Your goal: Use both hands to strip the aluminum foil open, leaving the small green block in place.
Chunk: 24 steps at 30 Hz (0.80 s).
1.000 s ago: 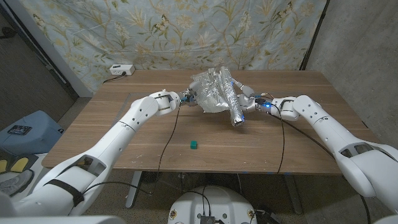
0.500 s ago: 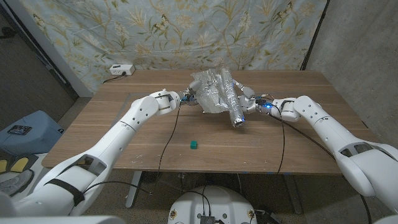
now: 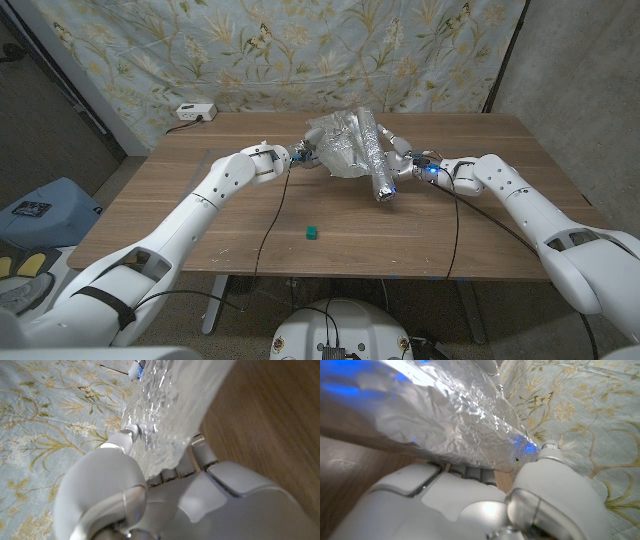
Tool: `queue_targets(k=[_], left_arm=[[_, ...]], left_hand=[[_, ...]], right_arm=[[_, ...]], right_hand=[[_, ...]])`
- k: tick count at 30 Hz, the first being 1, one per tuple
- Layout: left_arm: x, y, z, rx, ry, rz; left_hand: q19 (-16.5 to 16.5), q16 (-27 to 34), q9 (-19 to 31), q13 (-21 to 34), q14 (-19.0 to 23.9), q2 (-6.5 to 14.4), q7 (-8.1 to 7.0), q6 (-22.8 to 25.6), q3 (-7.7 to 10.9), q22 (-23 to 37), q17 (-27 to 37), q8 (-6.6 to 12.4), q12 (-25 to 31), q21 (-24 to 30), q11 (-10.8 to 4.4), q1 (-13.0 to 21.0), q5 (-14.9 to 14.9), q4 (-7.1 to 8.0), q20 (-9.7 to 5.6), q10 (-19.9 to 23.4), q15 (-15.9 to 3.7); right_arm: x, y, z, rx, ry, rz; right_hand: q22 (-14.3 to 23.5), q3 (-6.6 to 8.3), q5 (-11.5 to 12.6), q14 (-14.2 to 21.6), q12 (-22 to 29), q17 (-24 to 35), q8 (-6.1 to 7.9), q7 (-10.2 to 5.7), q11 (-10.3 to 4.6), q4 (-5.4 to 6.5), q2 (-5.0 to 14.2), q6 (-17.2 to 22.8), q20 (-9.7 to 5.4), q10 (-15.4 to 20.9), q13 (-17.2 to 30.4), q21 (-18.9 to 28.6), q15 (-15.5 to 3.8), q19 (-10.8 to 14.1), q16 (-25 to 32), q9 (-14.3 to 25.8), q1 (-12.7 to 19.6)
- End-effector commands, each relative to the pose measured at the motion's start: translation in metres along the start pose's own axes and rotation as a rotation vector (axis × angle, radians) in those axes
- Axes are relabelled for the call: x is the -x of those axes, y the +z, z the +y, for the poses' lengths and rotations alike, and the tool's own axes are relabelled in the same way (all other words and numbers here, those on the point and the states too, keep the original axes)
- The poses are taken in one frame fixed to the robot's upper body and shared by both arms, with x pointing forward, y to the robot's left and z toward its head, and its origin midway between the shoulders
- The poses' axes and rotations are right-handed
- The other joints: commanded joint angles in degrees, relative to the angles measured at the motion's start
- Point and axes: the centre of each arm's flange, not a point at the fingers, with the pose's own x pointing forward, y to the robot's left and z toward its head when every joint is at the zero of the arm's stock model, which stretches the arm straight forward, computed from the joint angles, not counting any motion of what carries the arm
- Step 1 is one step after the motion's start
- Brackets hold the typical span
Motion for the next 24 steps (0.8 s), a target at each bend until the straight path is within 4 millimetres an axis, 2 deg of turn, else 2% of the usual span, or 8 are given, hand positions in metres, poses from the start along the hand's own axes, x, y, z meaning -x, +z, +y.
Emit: queue_targets(k=[1,24], left_arm=[[0.0059,0.0012,0.0032,-0.016,0.015,0.005],[0.0145,0.0046,0.0049,-0.031,0.009,0.005]], left_hand=[[-0.1,-0.1,0.2,0.1,0.3,-0.1,0.22,0.3,0.36,0.1,0.4,0.27,-0.2,0.3,-0.8,0.8,-0.4,-0.16,-0.11,0.9,0.07],[-0.3,-0.4,0.2,0.0,0.4,-0.2,0.21,0.4,0.37,0.1,0.4,0.22,-0.4,0.8,-0.8,0.7,-0.4,-0.08,-0.09,1.0,0.08]], right_arm=[[0.0028,0.0035,0.0014,0.0,0.015,-0.025],[0.0055,0.0042,0.0028,-0.036,0.033,-0.078]], right_hand=[[0.1,-0.57,0.7,0.3,0.4,0.2,0.53,2.13,-0.35,0.07,0.15,-0.1,0.18,1.2,0.3,-0.1,-0.08,0.3,-0.2,0.0,-0.7],[0.1,-1.02,1.9,1.0,0.5,0.4,0.89,2.14,-0.78,0.24,0.59,0.2,0.12,1.6,0.6,0.0,-0.39,1.1,-0.1,-0.1,-0.8]])
